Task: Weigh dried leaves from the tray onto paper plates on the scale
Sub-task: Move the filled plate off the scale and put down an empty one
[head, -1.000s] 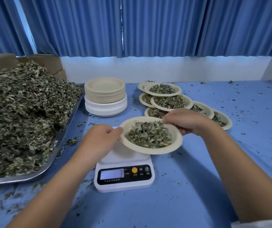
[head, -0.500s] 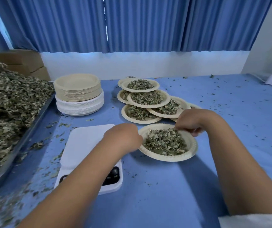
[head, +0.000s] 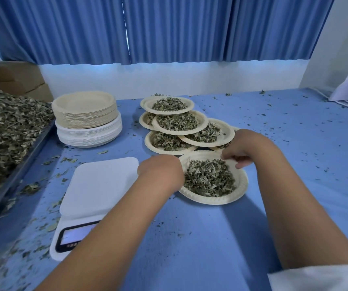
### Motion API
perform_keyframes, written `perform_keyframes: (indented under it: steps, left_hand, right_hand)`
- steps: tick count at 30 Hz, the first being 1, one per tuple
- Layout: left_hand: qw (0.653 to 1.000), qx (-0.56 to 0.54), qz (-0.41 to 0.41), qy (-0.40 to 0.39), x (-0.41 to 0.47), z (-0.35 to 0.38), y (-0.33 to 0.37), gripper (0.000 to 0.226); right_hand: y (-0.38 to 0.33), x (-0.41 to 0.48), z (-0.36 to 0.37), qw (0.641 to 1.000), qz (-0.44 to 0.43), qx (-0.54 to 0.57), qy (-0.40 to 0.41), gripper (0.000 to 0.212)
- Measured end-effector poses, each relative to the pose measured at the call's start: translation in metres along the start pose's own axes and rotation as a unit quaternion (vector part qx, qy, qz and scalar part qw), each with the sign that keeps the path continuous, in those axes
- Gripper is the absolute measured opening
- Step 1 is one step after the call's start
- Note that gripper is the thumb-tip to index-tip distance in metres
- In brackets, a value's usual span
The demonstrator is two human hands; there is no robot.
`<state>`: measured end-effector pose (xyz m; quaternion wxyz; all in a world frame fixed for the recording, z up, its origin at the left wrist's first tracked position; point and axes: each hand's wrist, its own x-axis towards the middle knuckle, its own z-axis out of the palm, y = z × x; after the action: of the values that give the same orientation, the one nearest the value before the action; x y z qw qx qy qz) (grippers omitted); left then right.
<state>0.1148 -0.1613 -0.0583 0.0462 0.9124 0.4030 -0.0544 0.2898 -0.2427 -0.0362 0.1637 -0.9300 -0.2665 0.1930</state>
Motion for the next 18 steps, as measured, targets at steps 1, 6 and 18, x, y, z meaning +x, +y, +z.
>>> perform_keyframes:
  steps: [1,6,18]
  left_hand:
    - [1.000,-0.002,-0.001,0.003,0.000,0.001,0.000,0.023]
    - [1.000,-0.004,-0.007,0.006,0.000,0.002,-0.002,0.025]
    - [0.997,-0.041,-0.023,0.054,-0.005,-0.006,-0.006,0.028]
  right_hand:
    - [0.000,-0.001,0.000,1.000,-0.001,-0.002,0.009,0.028]
    - [-0.001,-0.005,0.001,0.999,-0.007,-0.026,0.042,0.021]
    - [-0.014,-0.011,0.007,0.988,-0.048,-0.082,0.119,0.031]
